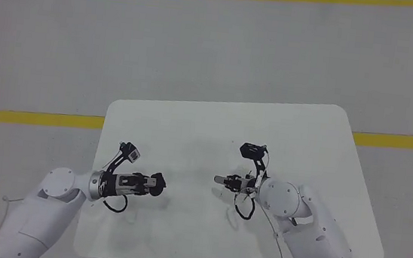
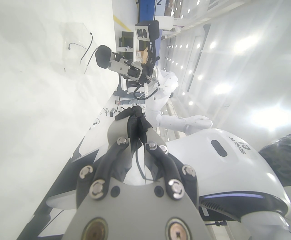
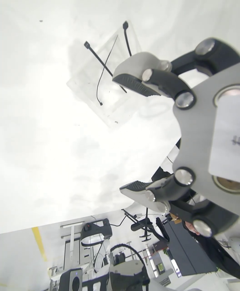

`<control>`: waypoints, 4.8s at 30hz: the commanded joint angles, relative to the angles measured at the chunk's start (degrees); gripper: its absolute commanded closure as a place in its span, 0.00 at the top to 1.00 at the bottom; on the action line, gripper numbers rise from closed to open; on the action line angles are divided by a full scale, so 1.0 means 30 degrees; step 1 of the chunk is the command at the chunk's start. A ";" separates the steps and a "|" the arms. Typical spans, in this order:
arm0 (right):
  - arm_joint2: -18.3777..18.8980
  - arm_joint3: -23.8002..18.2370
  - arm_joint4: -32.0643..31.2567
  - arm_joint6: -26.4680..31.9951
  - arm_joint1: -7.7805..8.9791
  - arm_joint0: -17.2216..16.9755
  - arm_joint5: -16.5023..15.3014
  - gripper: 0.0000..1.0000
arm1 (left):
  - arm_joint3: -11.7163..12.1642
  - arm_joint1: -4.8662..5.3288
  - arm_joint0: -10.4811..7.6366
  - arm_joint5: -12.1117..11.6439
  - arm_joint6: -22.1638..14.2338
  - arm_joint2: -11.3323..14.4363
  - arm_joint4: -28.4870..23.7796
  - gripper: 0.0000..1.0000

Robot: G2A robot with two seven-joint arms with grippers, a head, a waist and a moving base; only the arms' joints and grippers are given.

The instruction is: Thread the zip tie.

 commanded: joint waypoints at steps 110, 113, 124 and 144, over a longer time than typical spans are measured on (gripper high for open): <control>0.3123 0.0222 -1.0440 0.1827 -0.5010 -0.2725 0.0000 0.00 | 0.0000 0.0000 0.0000 0.0000 0.0000 0.0000 0.0000 0.00; 0.3122 0.0395 -1.0491 0.1773 -0.5048 -0.2684 0.0000 0.35 | 0.0000 0.0000 0.0000 0.0000 0.0000 0.0000 0.0000 0.00; 0.2969 0.0728 -1.0471 0.1637 -0.5161 -0.2493 0.0000 0.29 | 0.0000 0.0000 0.0000 0.0000 0.0000 0.0000 0.0000 0.00; 0.2875 0.1309 -1.0000 0.1368 -0.5146 -0.2090 0.0000 0.00 | 0.0000 0.0000 0.0000 0.0000 0.0000 0.0000 0.0000 0.00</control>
